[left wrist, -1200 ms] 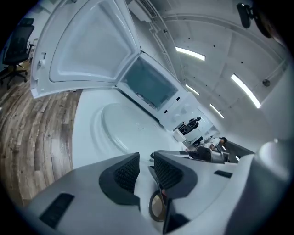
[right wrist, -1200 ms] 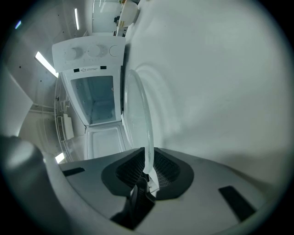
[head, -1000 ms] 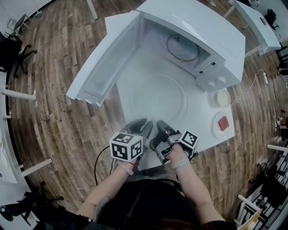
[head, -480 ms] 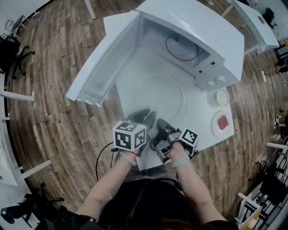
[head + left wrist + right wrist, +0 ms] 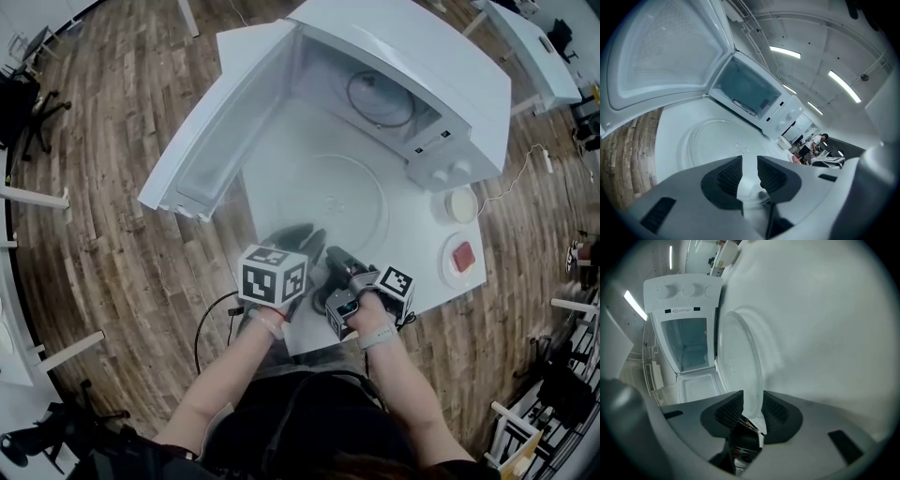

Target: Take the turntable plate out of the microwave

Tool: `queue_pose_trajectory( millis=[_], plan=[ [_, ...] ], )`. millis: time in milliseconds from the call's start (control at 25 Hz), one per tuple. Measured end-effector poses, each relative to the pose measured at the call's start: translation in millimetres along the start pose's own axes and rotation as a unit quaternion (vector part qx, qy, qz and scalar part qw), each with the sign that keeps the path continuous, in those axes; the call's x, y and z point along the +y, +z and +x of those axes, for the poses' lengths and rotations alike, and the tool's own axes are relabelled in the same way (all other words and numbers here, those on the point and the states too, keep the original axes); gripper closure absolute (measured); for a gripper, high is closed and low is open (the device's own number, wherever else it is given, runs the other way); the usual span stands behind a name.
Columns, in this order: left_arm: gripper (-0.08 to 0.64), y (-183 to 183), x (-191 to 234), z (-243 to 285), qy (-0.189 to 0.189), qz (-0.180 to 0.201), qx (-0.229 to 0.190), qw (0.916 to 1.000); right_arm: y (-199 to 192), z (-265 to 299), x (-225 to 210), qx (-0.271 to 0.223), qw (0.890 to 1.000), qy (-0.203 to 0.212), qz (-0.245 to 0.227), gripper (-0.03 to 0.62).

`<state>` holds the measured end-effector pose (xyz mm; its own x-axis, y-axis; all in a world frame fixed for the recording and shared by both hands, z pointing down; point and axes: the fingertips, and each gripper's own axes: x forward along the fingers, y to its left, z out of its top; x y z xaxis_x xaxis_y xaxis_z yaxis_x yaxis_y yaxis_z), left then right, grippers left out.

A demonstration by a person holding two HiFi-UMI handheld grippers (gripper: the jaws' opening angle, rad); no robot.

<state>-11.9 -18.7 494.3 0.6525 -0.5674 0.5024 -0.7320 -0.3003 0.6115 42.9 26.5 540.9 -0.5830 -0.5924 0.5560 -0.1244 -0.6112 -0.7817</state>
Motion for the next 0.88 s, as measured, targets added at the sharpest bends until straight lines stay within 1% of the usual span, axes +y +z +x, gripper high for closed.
queue_pose_trajectory(
  millis=[120,320,440,600,880],
  plan=[
    [0.454,-2.5,3.0,-0.9,0.001,-0.006,0.002,1.0,-0.4,-0.9,-1.9,-0.001,1.0,-0.009,0.017,0.477],
    [0.454,-8.0,5.1,-1.9,-0.001,-0.019,0.005,0.9998,-2.9,-2.5,-6.6,0.002,0.999,-0.031,0.023,0.477],
    [0.454,-8.6,6.3,-1.7,-0.002,-0.021,0.006,0.9998,-5.2,-2.1,-7.6,0.009,0.999,-0.032,0.03,0.477],
    [0.454,-6.9,7.9,-1.5,-0.001,-0.026,0.002,0.9997,-12.2,-1.9,-11.4,0.025,0.999,-0.039,0.027,0.477],
    [0.454,-5.9,7.0,0.0,-0.002,-0.032,0.001,0.9995,-20.7,-2.6,-15.9,0.049,0.998,-0.03,0.035,0.483]
  ],
)
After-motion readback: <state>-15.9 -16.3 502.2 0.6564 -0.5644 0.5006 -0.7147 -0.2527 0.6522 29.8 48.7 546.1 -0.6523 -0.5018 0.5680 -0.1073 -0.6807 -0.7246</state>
